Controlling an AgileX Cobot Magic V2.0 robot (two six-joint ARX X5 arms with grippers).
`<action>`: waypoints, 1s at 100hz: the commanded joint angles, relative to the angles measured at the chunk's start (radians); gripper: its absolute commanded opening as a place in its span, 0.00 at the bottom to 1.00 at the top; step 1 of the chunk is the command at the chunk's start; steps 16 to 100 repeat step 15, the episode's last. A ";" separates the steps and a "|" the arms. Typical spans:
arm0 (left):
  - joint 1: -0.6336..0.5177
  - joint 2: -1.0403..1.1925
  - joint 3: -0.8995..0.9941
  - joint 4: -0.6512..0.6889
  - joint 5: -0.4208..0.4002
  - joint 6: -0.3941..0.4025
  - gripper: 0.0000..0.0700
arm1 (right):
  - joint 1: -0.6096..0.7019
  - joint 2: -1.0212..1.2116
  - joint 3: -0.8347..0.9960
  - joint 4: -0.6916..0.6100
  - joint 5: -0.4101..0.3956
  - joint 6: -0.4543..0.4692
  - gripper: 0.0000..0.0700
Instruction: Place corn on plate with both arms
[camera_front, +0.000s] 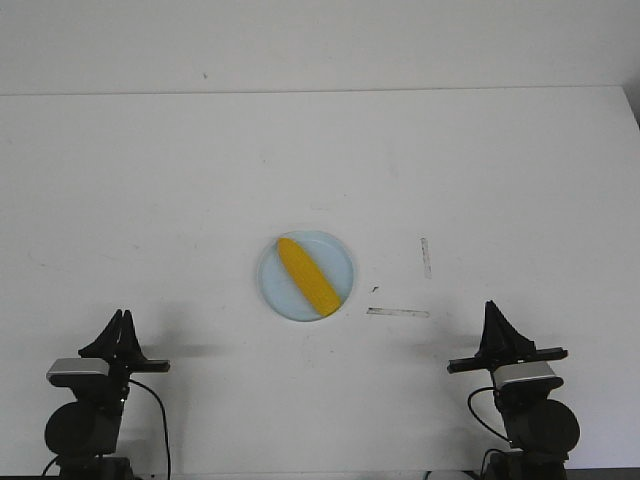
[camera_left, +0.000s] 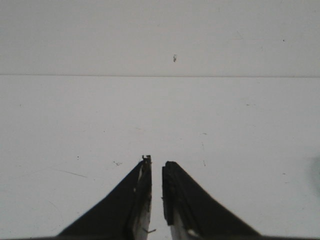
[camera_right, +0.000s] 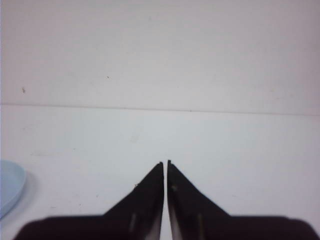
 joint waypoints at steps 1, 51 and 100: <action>0.000 -0.002 -0.021 0.013 -0.001 0.005 0.06 | 0.000 0.000 -0.001 0.013 0.003 0.013 0.02; 0.000 -0.002 -0.021 0.013 -0.001 0.005 0.06 | 0.000 0.000 -0.001 0.013 0.003 0.013 0.02; 0.000 -0.002 -0.021 0.013 -0.001 0.005 0.06 | 0.000 0.000 -0.001 0.013 0.003 0.013 0.02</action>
